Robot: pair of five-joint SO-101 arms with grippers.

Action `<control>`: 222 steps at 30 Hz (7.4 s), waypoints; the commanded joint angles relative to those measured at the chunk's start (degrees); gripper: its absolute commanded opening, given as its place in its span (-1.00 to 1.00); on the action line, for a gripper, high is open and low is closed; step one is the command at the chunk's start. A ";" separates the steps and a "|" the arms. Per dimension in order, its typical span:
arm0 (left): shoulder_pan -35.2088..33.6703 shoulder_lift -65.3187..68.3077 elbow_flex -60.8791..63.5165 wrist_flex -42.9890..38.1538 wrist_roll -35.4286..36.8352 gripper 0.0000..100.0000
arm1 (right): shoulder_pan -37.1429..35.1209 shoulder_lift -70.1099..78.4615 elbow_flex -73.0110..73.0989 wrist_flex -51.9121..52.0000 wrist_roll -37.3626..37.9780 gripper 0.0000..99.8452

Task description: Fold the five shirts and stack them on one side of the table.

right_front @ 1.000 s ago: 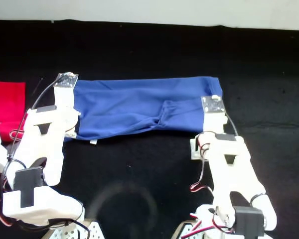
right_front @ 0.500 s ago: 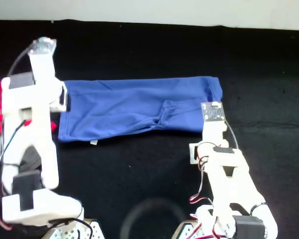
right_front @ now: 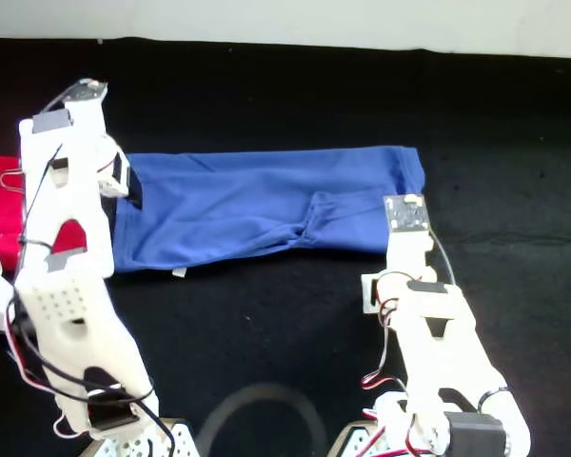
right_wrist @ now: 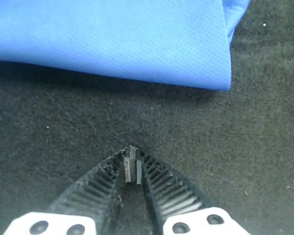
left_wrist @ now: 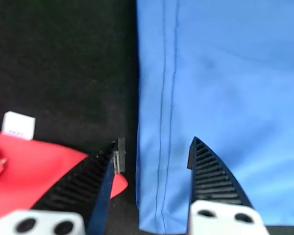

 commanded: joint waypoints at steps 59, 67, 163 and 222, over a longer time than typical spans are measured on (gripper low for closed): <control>47.78 3.30 -38.90 8.70 -5.89 -0.98 | 20.09 -56.75 30.81 9.19 6.07 -0.99; 51.21 7.87 -38.90 -0.18 -5.89 -0.98 | 20.00 -56.75 30.81 9.19 6.07 -0.99; 54.64 21.32 -63.60 18.90 -5.63 -0.98 | 18.15 -57.10 31.25 9.19 6.07 -0.99; 32.04 -44.35 42.59 -1.32 0.88 -0.98 | 9.54 -39.16 -16.57 31.78 1.23 -0.99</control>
